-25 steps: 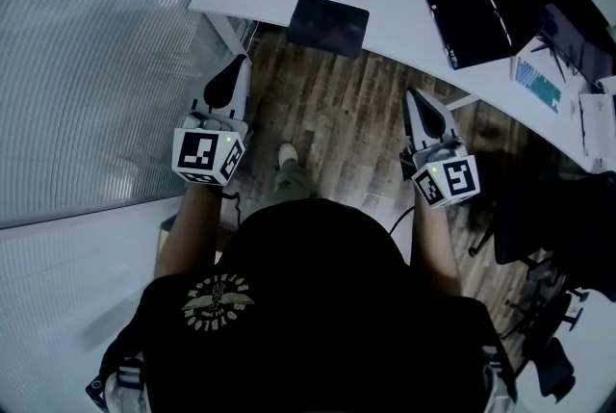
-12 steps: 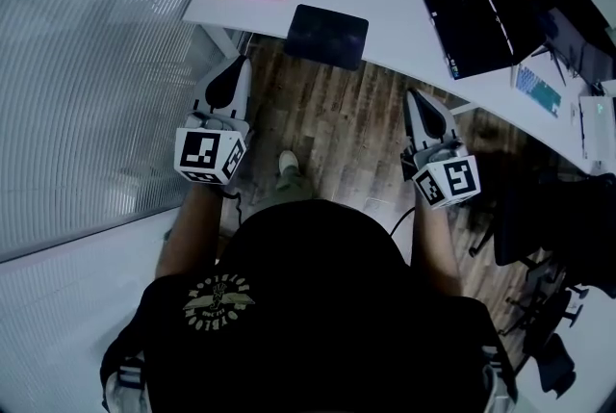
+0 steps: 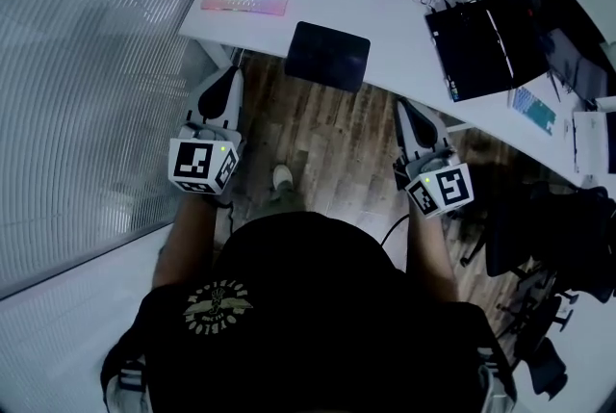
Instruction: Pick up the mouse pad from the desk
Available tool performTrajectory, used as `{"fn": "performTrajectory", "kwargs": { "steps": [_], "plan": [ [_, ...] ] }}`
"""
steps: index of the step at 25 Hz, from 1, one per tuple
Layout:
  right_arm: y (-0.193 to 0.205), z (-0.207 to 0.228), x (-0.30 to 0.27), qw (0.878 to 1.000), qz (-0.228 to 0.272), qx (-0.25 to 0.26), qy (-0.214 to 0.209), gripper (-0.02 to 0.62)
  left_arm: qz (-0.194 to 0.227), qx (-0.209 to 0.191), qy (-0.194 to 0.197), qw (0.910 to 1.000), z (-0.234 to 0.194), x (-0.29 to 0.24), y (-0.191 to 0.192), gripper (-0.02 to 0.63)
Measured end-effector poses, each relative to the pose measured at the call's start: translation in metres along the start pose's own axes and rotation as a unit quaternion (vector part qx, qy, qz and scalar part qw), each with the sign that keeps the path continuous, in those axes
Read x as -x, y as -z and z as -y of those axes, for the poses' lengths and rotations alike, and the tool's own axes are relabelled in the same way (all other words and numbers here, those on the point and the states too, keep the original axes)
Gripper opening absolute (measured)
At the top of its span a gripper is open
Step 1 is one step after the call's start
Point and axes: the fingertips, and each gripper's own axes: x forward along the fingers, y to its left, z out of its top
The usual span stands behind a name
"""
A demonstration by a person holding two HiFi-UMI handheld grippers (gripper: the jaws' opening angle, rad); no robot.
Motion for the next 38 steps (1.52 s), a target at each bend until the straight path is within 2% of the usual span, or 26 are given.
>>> {"fn": "performTrajectory", "kwargs": {
  "steps": [4,6,9,21,30,38],
  "plan": [
    [0.001,0.010,-0.026,1.000,-0.001,-0.002,0.002,0.001,-0.016,0.011,0.001,0.9998,-0.017,-0.024,0.013,0.008],
    [0.005,0.014,-0.034,1.000,-0.002,-0.006,0.008,0.001,-0.018,0.011,0.014,0.9997,-0.017,-0.034,0.017,0.008],
    [0.006,0.020,-0.048,1.000,-0.006,-0.012,0.016,0.000,-0.019,0.004,0.032,0.9993,-0.020,-0.049,0.015,0.008],
    [-0.016,0.039,-0.114,0.999,-0.004,0.006,0.049,0.002,-0.019,0.022,0.064,0.9975,-0.078,-0.101,0.015,0.008],
    [0.031,0.068,-0.111,0.994,-0.054,-0.034,0.087,0.002,-0.054,0.042,0.081,0.9944,-0.092,-0.131,0.057,0.008],
    [0.094,0.102,-0.114,0.987,-0.112,-0.087,0.078,0.025,-0.092,0.068,0.084,0.9899,-0.083,-0.156,0.098,0.008]
  ]
}}
